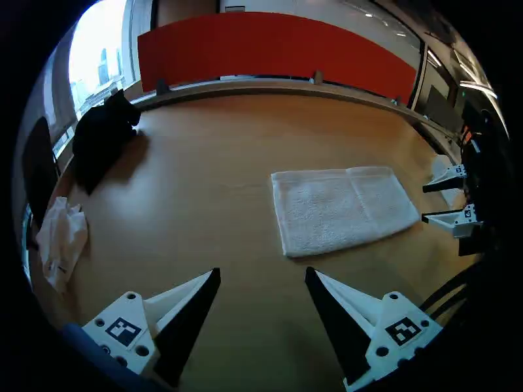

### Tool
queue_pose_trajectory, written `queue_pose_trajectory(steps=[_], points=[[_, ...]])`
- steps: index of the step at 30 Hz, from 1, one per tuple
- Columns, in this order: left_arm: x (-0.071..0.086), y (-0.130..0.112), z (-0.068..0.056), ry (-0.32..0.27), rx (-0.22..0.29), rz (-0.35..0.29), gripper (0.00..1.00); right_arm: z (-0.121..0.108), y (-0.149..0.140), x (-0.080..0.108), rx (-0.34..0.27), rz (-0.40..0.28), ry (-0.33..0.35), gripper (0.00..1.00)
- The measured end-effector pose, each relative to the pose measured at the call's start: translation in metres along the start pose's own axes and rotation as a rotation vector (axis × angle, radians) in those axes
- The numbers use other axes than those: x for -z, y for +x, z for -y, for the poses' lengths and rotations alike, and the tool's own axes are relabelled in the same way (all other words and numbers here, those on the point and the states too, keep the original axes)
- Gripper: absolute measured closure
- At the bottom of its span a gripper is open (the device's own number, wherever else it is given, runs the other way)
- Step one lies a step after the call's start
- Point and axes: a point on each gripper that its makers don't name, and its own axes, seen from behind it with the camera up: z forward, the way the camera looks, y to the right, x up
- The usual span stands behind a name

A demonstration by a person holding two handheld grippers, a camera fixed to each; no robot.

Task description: Fold towel

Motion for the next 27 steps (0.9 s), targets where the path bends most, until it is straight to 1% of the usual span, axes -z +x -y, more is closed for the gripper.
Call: queue_pose_trajectory(steps=[4, 6, 12, 16, 24, 27], points=[[0.004, 0.0, -0.001, 0.0, 0.003, -0.019, 0.04, 0.002, -0.003, -0.004, 0.002, 0.01, 0.012, 0.03], [0.006, 0.0, -0.001, 0.003, 0.006, -0.026, 0.03, 0.004, -0.006, -0.005, 0.002, 0.018, 0.021, 0.05], [0.011, -0.003, 0.002, 0.01, 0.024, -0.038, 0.03, 0.009, -0.017, -0.009, 0.002, 0.04, 0.051, 0.22], [0.015, -0.003, 0.006, 0.018, 0.037, -0.047, 0.04, 0.01, -0.024, -0.01, -0.002, 0.056, 0.062, 0.3], [0.019, -0.003, 0.012, 0.027, 0.06, -0.053, 0.03, 0.01, -0.031, -0.01, -0.02, 0.07, 0.087, 0.37], [0.02, -0.003, 0.013, 0.028, 0.059, -0.053, 0.03, 0.012, -0.033, -0.009, -0.021, 0.076, 0.099, 0.51]])
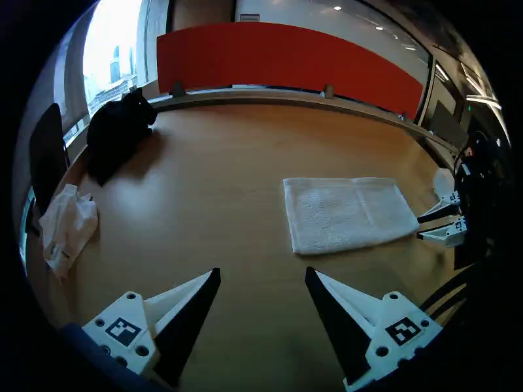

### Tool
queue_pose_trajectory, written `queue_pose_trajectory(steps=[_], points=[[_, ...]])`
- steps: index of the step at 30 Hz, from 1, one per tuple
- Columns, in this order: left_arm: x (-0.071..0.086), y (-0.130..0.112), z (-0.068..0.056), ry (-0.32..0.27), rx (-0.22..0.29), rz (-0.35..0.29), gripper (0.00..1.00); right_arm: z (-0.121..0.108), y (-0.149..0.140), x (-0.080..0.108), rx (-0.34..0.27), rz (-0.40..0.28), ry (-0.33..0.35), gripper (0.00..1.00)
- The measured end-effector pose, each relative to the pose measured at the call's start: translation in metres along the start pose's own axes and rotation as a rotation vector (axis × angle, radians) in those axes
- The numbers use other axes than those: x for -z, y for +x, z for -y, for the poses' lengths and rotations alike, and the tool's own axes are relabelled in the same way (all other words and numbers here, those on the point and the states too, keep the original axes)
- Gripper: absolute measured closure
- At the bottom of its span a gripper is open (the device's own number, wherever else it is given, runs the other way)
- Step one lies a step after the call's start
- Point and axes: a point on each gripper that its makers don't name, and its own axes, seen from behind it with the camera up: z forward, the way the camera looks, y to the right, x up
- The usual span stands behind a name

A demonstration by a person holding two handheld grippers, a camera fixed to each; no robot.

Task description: Fold towel

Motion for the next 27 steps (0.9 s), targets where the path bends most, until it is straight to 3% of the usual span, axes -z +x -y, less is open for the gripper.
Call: queue_pose_trajectory(steps=[7, 18, 27], points=[[0.0, 0.0, -0.001, -0.001, -0.003, -0.001, 0.03, 0.0, 0.001, -0.002, 0.001, 0.003, 0.017, 0.59], [0.0, 0.003, -0.002, 0.0, -0.003, -0.009, 0.04, -0.001, 0.001, -0.003, -0.012, 0.002, 0.021, 0.96], [0.001, 0.005, -0.003, -0.001, 0.002, -0.012, 0.03, -0.008, 0.011, 0.007, -0.017, -0.029, -0.015, 0.96]])
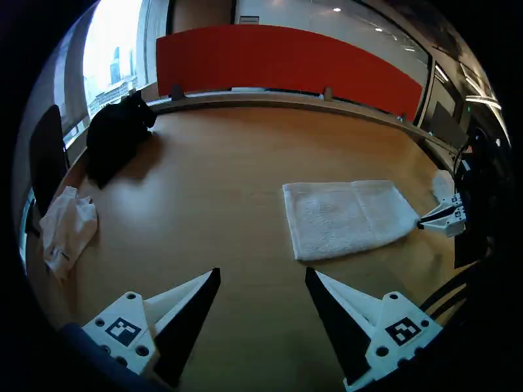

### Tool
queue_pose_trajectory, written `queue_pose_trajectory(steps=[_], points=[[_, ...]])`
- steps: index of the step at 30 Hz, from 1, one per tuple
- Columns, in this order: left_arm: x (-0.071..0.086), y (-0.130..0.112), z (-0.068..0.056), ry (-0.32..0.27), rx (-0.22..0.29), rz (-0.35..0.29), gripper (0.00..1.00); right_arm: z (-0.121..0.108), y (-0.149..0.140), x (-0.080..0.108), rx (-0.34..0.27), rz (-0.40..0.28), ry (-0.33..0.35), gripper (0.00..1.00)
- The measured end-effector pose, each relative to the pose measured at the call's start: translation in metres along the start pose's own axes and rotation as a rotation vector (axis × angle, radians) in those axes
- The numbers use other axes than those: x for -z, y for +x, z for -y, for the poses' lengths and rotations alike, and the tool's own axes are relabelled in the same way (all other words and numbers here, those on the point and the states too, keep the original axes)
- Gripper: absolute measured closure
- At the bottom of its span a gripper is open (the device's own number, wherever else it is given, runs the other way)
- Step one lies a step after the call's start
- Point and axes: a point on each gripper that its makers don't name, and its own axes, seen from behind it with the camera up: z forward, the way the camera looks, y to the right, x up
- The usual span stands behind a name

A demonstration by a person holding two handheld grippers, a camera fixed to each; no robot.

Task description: Fold towel

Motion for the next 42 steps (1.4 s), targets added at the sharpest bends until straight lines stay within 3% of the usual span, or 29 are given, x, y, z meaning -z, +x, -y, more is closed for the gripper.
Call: queue_pose_trajectory(steps=[12, 24, 42], points=[[0.003, 0.003, 0.001, -0.001, 0.003, -0.002, 0.04, -0.007, 0.037, 0.03, 0.001, -0.091, -0.033, 0.96], [0.006, 0.003, 0.001, -0.003, 0.0, -0.001, 0.03, -0.015, 0.058, 0.054, 0.026, -0.136, -0.052, 0.96], [0.011, 0.001, -0.006, -0.022, 0.001, -0.005, 0.03, 0.004, 0.095, 0.048, 0.12, -0.153, 0.005, 0.96]])
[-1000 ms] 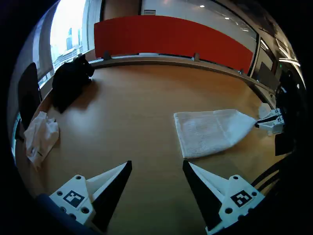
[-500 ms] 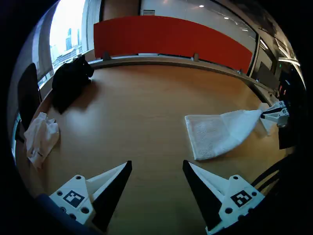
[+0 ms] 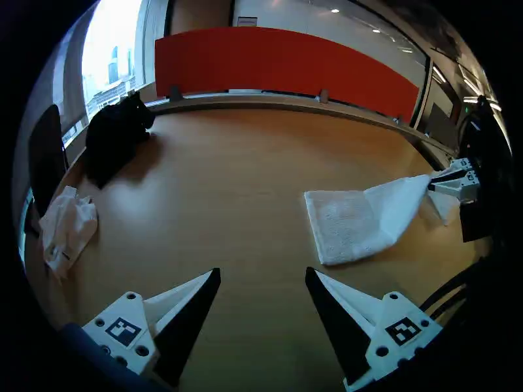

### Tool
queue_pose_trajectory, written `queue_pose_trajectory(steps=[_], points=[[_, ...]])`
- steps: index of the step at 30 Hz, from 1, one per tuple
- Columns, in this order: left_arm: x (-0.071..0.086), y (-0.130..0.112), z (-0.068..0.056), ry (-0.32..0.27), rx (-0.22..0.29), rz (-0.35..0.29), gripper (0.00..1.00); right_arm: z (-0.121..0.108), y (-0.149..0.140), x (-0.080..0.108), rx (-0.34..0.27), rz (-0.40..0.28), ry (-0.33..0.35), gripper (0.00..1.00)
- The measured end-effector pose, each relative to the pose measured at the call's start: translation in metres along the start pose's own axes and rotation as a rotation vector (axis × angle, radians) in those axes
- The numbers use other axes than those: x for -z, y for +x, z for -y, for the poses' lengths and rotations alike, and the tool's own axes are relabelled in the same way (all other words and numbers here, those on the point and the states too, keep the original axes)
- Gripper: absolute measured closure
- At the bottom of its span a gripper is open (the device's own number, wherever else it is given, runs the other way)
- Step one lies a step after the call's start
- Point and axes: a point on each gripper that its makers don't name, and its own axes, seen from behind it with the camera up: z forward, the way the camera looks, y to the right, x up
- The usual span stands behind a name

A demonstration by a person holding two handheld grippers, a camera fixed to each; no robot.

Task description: Fold towel

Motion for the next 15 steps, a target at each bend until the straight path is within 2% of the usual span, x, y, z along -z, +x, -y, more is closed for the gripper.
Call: queue_pose_trajectory(steps=[15], points=[[0.012, -0.004, -0.004, 0.001, 0.029, -0.012, 0.03, 0.052, 0.049, -0.049, 0.149, -0.005, 0.162, 0.96]])
